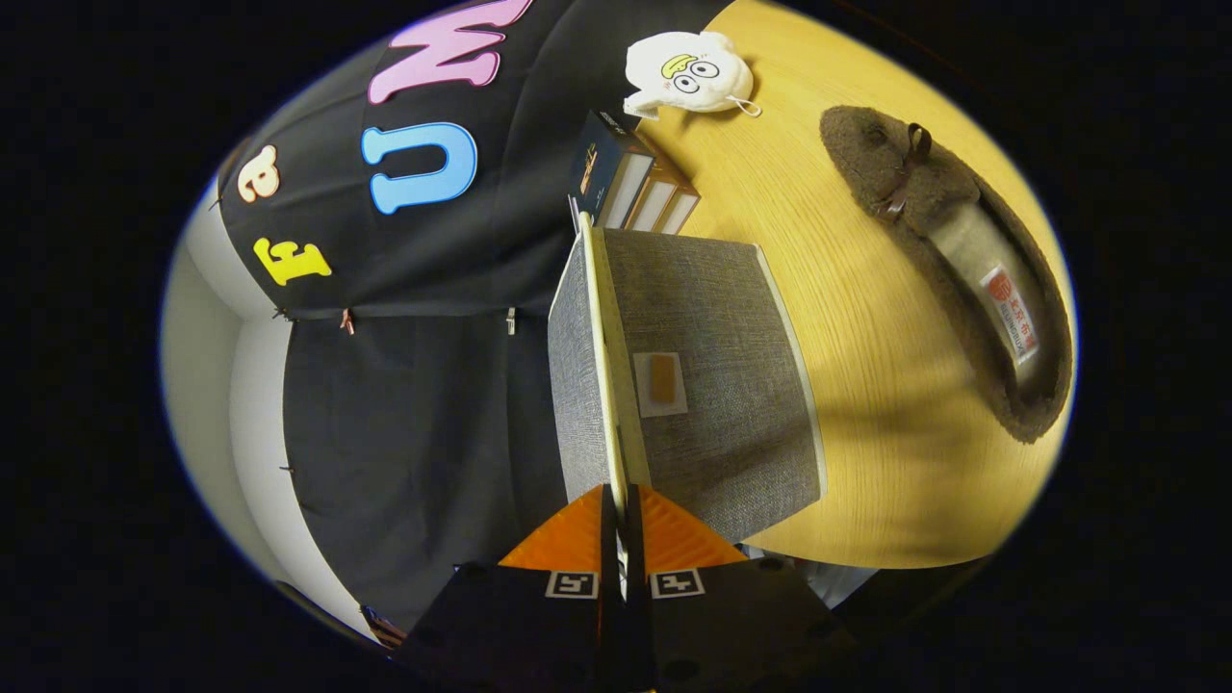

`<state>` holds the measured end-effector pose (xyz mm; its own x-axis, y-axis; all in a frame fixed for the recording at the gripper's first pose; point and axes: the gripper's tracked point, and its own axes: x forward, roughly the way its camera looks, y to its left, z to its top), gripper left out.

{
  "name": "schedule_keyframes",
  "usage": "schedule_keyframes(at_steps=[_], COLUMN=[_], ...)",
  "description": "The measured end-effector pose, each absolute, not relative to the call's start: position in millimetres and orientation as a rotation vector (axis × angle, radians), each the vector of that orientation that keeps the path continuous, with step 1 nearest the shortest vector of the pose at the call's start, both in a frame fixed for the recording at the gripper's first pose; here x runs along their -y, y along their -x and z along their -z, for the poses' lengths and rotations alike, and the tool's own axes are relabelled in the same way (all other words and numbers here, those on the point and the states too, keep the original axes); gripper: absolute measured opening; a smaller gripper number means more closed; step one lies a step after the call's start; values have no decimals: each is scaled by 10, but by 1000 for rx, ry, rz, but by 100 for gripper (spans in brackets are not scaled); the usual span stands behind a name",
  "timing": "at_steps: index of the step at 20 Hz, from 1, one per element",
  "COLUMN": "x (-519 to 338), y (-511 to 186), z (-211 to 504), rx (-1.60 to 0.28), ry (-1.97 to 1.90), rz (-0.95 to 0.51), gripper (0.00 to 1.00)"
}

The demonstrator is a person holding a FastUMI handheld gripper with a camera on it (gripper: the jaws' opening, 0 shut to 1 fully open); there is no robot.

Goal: Open the storage box then place both shoes into the box .Put the left shoe in first, then the right shoe, with the right side of both shoes facing outward in a uniform manner.

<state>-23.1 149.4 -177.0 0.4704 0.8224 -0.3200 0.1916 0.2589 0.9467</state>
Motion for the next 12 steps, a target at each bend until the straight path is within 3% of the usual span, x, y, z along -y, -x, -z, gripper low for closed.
schedule_keyframes(at_steps=[12], x=[-1720], y=[99], z=[998], rx=[-955], ry=[-1268], rz=[-647], gripper=[5])
